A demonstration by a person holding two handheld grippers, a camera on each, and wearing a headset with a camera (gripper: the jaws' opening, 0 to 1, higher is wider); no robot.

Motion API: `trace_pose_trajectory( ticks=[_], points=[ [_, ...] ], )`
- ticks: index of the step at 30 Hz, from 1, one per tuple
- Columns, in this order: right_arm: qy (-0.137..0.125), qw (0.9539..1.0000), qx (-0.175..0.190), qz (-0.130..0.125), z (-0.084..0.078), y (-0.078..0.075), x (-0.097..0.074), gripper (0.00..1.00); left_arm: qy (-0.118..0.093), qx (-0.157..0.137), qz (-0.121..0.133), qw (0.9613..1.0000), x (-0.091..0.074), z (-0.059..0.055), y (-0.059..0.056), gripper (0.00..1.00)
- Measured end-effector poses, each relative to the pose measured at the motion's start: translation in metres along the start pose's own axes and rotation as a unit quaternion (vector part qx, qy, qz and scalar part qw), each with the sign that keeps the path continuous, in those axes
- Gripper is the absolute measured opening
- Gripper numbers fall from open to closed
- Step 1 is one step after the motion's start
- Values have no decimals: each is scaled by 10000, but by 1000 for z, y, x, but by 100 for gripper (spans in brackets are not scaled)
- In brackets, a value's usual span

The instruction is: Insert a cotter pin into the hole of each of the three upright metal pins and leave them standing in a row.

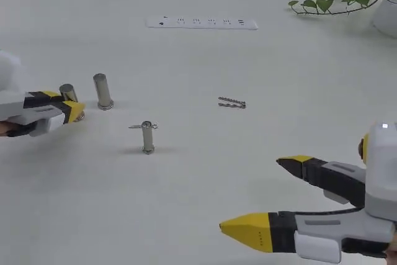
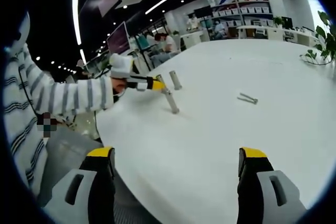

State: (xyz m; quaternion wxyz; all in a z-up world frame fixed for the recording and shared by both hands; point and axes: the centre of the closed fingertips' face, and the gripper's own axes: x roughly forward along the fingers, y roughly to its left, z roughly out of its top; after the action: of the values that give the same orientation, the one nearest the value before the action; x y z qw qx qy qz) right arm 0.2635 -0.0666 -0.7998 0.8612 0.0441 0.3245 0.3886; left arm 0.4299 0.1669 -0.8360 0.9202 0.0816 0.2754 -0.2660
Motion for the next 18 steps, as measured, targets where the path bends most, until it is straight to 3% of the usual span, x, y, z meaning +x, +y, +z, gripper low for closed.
trace_pose_trajectory(
  ticks=[11,18],
  points=[
    [-63,10000,63,-30,-1,-5,-3,98,-48,-15,-76,10000,-19,-1,-14,11],
    [-94,9998,166,-3,-3,-8,-4,98,-82,151,-151,9997,-42,6,-36,11]
  ],
)
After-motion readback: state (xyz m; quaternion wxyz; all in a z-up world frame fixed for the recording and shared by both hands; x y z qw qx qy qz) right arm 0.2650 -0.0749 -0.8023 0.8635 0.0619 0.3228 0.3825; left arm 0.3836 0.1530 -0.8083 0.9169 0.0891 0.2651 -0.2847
